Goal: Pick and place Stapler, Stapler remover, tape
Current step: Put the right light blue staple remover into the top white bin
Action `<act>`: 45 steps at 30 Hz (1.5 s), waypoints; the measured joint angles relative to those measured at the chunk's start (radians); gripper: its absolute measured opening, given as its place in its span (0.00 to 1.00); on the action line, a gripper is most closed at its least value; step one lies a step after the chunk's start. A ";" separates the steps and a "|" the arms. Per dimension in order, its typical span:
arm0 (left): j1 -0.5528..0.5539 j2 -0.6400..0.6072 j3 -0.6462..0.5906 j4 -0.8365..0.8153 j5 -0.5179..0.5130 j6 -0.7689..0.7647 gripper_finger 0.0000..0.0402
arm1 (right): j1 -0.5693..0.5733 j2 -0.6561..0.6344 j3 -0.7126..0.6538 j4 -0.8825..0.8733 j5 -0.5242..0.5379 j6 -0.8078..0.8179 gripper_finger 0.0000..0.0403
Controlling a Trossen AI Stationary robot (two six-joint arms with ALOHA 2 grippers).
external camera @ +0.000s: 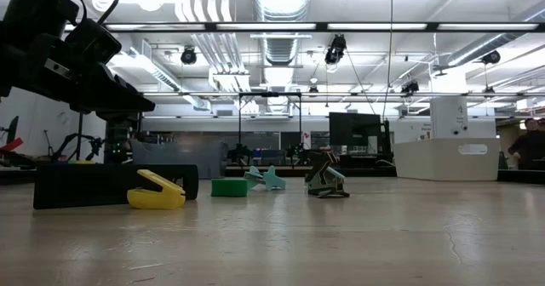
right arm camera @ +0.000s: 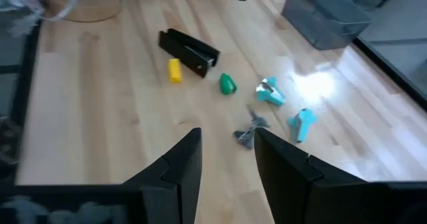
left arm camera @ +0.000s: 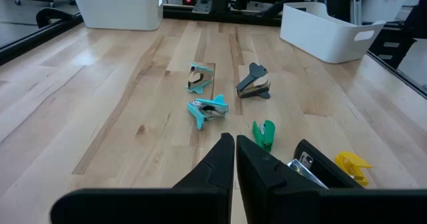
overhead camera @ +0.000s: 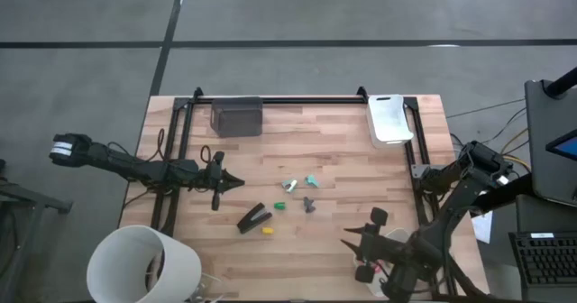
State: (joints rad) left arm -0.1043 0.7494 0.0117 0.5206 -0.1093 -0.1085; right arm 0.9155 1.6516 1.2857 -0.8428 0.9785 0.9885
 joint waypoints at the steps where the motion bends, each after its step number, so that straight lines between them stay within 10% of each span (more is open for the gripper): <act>1: 0.000 0.000 0.000 0.000 0.000 0.000 0.05 | -0.010 0.000 -0.001 0.001 -0.003 -0.009 0.33; 23: 0.000 0.000 0.000 0.000 0.000 0.000 0.05 | -0.200 -0.001 -0.011 -0.018 -0.112 -0.096 0.30; 45: 0.000 0.000 0.000 0.000 0.000 0.000 0.05 | -0.576 0.001 -0.039 -0.003 -0.351 -0.371 0.03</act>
State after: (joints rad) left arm -0.1043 0.7498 0.0119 0.5208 -0.1094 -0.1085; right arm 0.3399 1.6524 1.2467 -0.8459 0.6277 0.6176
